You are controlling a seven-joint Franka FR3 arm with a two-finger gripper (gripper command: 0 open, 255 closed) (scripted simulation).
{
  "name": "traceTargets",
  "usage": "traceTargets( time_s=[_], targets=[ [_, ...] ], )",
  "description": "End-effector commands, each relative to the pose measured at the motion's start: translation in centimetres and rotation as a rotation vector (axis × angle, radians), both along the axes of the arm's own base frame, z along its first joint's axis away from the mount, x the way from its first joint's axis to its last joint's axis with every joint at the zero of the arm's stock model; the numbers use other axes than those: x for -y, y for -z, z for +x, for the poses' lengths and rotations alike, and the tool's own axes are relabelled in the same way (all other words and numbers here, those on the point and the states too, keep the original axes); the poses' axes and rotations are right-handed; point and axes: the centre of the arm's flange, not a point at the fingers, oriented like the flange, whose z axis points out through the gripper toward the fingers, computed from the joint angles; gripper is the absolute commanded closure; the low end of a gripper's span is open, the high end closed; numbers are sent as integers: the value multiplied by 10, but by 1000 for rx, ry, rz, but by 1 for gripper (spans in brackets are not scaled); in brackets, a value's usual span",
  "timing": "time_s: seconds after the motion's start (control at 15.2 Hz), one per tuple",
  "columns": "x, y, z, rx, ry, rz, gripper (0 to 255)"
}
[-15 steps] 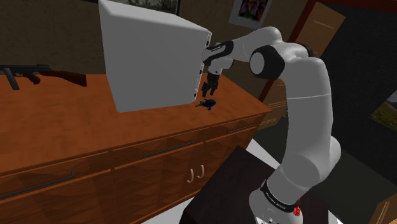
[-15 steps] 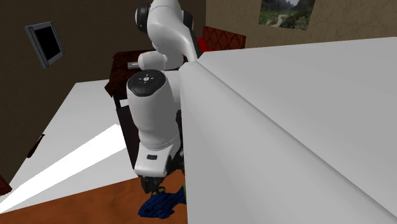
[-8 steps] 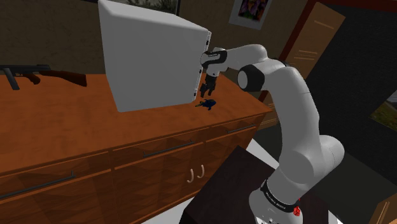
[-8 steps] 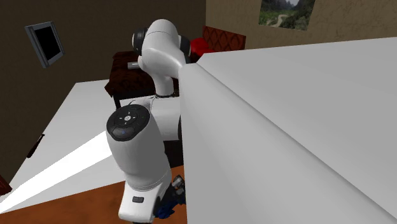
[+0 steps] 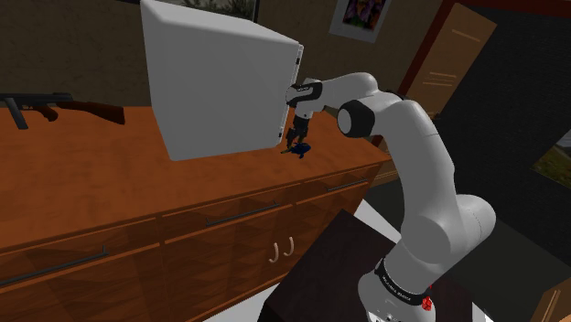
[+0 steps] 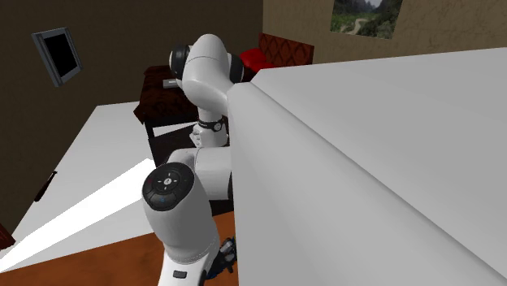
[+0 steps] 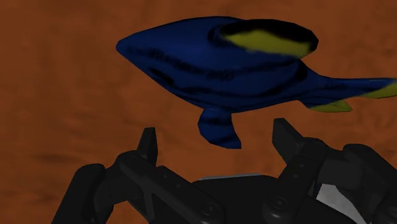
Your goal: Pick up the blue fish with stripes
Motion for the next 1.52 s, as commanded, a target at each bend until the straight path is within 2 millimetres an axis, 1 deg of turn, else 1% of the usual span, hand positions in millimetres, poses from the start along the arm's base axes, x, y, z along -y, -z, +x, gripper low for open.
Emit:
traceTargets(
  time_s=[0.0,0.59,1.45],
  targets=[
    [-1,3,-1,-4,0,2,255],
    [-1,3,-1,-4,0,2,255],
    [-1,-65,-1,-4,0,2,255]
  ],
)
